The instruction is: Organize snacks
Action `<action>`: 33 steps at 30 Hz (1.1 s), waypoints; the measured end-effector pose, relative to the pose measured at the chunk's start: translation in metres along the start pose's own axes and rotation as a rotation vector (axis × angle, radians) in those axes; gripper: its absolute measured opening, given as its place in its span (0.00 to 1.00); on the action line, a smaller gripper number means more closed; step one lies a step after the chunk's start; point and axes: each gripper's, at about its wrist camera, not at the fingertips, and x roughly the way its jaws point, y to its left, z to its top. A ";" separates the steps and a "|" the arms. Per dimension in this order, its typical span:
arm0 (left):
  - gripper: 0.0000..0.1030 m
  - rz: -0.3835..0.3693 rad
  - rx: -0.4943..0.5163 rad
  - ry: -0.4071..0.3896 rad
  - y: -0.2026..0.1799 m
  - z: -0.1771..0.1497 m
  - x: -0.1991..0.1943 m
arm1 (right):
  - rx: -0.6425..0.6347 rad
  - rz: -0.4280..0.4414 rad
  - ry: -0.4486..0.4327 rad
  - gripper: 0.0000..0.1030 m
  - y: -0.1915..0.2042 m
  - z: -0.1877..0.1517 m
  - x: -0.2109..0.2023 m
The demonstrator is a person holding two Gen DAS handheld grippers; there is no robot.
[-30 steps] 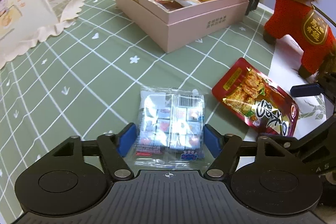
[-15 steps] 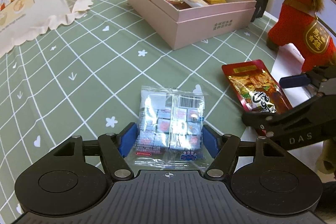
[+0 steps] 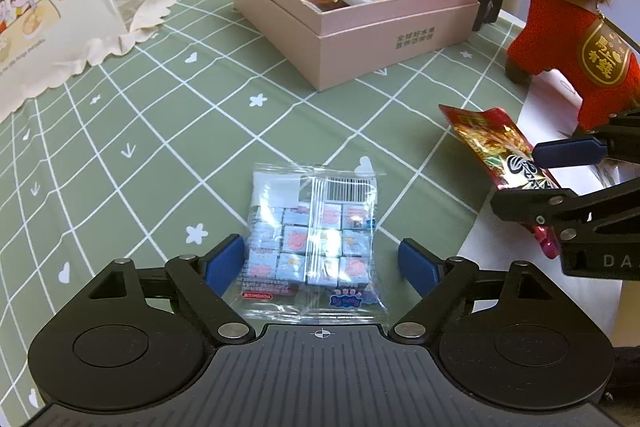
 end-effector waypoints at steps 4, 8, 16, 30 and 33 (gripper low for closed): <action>0.86 -0.004 -0.005 0.005 0.002 0.000 -0.001 | 0.012 0.043 0.005 0.54 -0.006 -0.003 -0.004; 0.86 -0.009 -0.032 0.022 0.004 0.000 -0.003 | 0.075 -0.009 -0.007 0.78 -0.015 -0.013 -0.002; 0.86 0.001 -0.025 0.013 0.002 -0.003 -0.004 | 0.203 0.014 0.061 0.91 -0.031 -0.014 0.015; 0.85 0.003 -0.026 0.011 0.006 -0.005 -0.007 | 0.117 0.027 0.048 0.69 -0.024 -0.010 0.007; 0.85 0.009 -0.028 0.014 0.005 -0.004 -0.006 | 0.143 0.050 0.024 0.57 -0.028 -0.007 -0.005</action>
